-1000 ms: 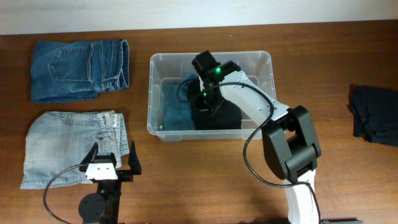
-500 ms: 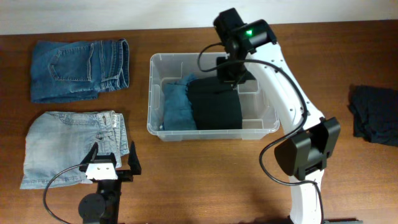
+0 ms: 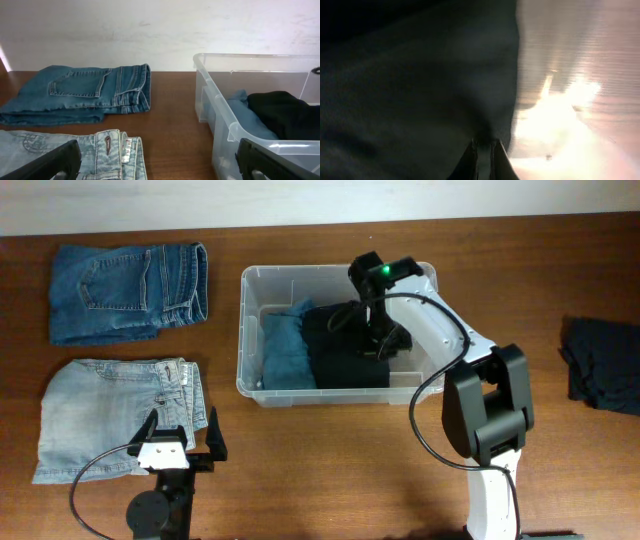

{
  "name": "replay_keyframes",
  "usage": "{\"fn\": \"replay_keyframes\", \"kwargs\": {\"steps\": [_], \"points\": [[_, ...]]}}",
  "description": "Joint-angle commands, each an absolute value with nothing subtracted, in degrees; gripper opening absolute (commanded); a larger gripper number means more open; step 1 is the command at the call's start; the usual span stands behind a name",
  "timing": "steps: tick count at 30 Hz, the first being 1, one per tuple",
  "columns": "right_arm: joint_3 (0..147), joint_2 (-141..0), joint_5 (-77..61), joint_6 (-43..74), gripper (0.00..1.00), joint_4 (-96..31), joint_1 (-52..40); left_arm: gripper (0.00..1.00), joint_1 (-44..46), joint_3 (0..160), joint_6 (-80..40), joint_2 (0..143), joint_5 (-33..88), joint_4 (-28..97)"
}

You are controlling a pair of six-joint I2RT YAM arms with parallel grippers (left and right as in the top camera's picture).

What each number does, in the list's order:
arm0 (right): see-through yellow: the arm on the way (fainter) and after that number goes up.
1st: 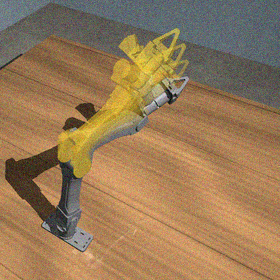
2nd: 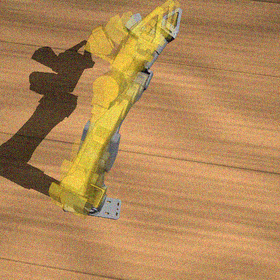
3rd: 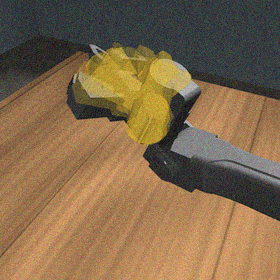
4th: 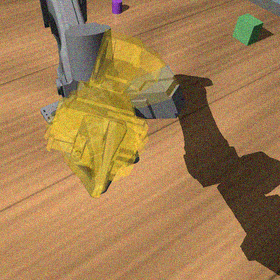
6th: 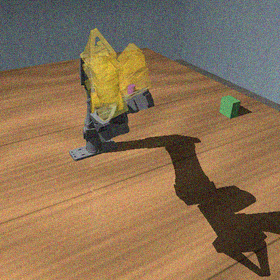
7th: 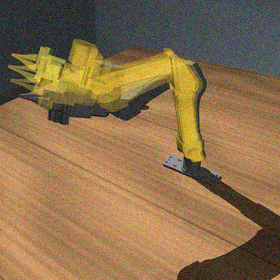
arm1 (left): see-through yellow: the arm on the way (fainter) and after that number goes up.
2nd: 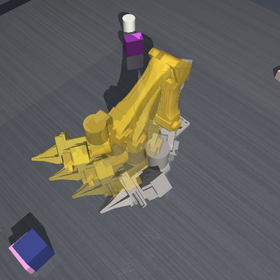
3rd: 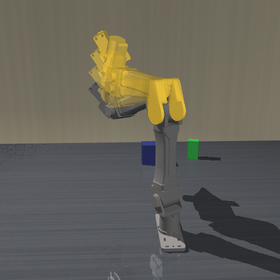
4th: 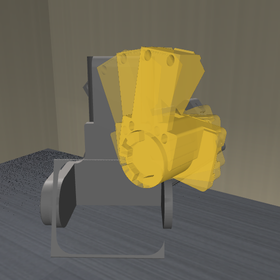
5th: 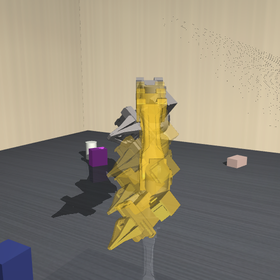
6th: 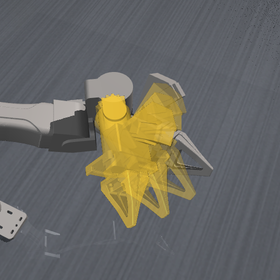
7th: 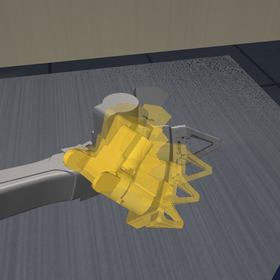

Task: Pack container
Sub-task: 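Press the black garment flat inside the container with the right gripper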

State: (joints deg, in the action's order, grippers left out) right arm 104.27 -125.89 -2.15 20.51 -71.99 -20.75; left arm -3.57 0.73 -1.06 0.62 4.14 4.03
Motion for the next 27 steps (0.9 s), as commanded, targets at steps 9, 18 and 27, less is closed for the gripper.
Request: {"fn": "replay_keyframes", "kwargs": {"steps": [9, 18, 27], "points": [[101.8, -126.4, -13.9, 20.9, 0.04, -68.1, -24.1, 0.99, -3.9, 0.5, -0.4, 0.3, 4.8, 4.1], [101.8, -126.4, -14.1, 23.2, 0.04, -65.7, -25.8, 0.99, -3.9, 0.5, -0.4, 0.3, 4.8, 4.1], [114.8, -125.1, -3.4, 22.7, 0.06, -79.3, -21.6, 0.99, -3.9, 0.5, -0.4, 0.3, 4.8, 4.1]]}}
